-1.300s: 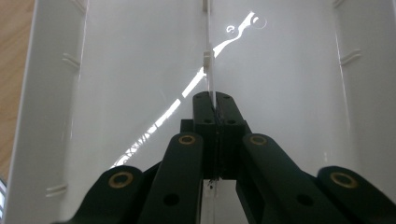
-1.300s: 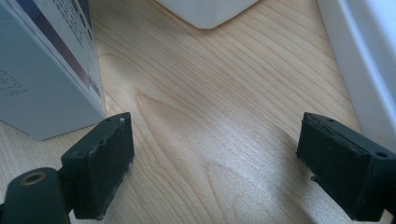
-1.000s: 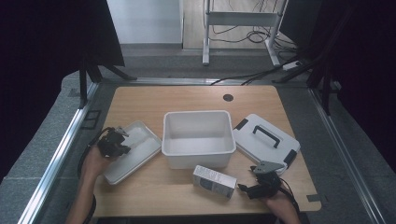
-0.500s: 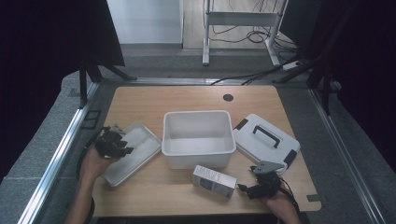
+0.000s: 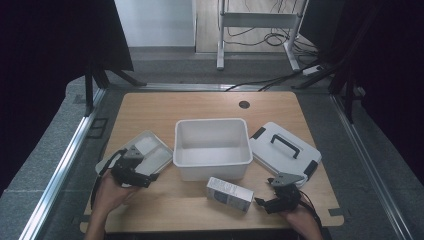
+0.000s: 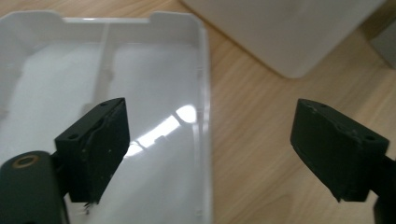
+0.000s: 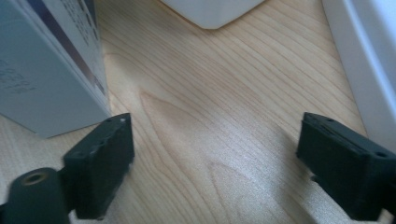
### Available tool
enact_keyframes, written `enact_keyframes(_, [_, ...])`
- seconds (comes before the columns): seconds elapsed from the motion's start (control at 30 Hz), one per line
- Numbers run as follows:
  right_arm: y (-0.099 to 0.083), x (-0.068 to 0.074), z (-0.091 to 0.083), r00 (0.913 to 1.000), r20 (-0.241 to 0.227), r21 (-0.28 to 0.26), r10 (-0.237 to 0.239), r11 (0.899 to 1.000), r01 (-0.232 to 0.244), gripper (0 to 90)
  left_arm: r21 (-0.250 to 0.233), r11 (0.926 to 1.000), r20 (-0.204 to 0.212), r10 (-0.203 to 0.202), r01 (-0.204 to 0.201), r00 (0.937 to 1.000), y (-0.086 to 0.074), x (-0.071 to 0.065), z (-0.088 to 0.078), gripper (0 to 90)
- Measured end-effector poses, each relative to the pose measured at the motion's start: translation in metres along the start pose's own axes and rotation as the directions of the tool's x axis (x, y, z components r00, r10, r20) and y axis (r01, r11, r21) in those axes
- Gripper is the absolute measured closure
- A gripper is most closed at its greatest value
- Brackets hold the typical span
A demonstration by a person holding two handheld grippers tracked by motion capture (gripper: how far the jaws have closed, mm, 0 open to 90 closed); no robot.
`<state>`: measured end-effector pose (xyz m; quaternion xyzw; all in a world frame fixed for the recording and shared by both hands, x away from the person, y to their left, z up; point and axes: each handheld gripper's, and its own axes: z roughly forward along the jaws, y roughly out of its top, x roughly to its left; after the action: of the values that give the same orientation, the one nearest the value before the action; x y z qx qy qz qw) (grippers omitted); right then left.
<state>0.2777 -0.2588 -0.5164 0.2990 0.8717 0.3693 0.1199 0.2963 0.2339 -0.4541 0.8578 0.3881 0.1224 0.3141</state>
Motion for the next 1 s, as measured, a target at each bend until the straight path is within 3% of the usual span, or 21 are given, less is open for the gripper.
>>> enact_keyframes(0.23, [0.0,0.001,0.0,0.9999,-0.005,-0.002,-0.012,1.0,0.012,12.5,-0.029,0.9994,0.045,0.021,-0.019,0.9988,-0.005,-0.03,0.012,1.2])
enact_keyframes(0.43, [0.0,0.002,0.0,0.9996,-0.018,0.005,-0.022,1.0,0.023,9.3,-0.025,0.9992,0.077,0.033,-0.032,0.9965,-0.013,-0.048,0.033,0.0])
enact_keyframes(0.67, [0.0,0.002,0.001,0.9993,-0.024,0.01,-0.027,1.0,0.028,7.7,-0.026,0.9991,0.088,0.037,-0.035,0.9955,-0.02,-0.059,0.058,0.0])
enact_keyframes(0.8, [0.0,0.002,0.001,0.9992,-0.027,0.009,-0.029,1.0,0.029,7.7,-0.023,0.9982,0.07,0.056,-0.055,0.996,-0.021,-0.062,0.07,0.0])
enact_keyframes(1.0, [0.0,0.003,-0.003,0.9983,-0.052,0.018,-0.027,0.999,0.028,7.9,-0.036,0.9974,0.057,0.064,-0.062,0.9964,-0.019,-0.063,0.073,0.0])
